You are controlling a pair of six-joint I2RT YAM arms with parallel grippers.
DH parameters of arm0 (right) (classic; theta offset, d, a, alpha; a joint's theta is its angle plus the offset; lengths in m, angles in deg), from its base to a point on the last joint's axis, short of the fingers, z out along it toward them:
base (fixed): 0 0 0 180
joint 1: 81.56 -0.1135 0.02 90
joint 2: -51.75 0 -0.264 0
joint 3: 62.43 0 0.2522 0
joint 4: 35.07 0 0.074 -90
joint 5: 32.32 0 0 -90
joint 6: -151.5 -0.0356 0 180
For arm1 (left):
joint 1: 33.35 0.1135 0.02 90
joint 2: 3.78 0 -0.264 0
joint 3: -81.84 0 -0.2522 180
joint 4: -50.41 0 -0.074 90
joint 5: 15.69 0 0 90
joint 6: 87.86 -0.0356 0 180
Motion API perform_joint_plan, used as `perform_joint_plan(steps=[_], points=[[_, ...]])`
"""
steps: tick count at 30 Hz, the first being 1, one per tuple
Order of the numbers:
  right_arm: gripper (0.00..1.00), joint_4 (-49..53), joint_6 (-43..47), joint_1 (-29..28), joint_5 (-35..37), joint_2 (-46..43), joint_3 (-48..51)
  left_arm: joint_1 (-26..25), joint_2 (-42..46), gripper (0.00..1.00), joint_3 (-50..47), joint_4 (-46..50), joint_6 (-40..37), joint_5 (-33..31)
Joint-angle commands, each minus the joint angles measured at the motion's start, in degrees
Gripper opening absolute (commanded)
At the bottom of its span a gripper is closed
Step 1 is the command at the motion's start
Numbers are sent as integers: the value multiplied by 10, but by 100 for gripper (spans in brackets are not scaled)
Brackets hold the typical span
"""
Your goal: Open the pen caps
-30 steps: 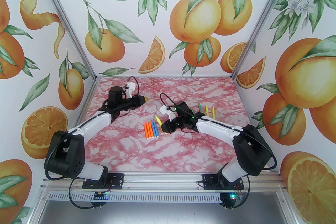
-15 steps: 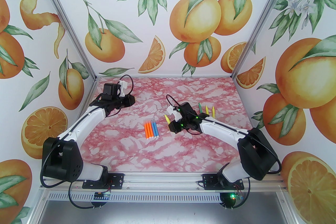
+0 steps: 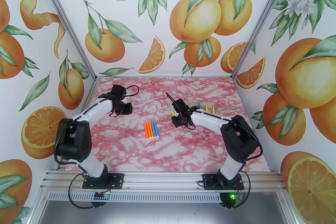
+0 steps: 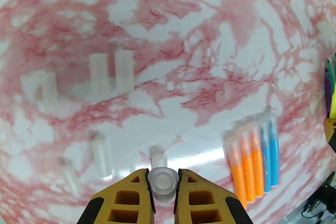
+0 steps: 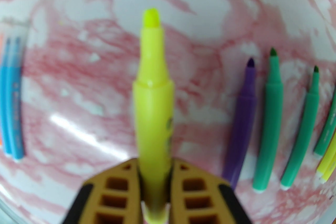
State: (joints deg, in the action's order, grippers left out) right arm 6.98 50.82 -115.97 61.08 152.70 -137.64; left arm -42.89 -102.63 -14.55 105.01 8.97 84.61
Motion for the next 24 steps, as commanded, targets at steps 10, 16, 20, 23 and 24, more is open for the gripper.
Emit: perform_joint_plan(steps=[10, 16, 20, 23, 24], points=[[3, 1, -19, -7, 64, 39, -8, -29, -130, 0, 105, 41, -30, -3], [9, -3, -17, -6, 64, 49, -7, -29, -169, 1, 121, 42, -32, -11], [13, -12, -15, -6, 51, 49, -3, -29, -188, 4, 129, 45, -33, -4], [16, -13, -13, -6, 46, 49, -4, -29, -201, 6, 136, 49, -35, -8], [17, -13, -12, -5, 46, 49, -4, -30, -205, 7, 139, 50, -35, -8]])
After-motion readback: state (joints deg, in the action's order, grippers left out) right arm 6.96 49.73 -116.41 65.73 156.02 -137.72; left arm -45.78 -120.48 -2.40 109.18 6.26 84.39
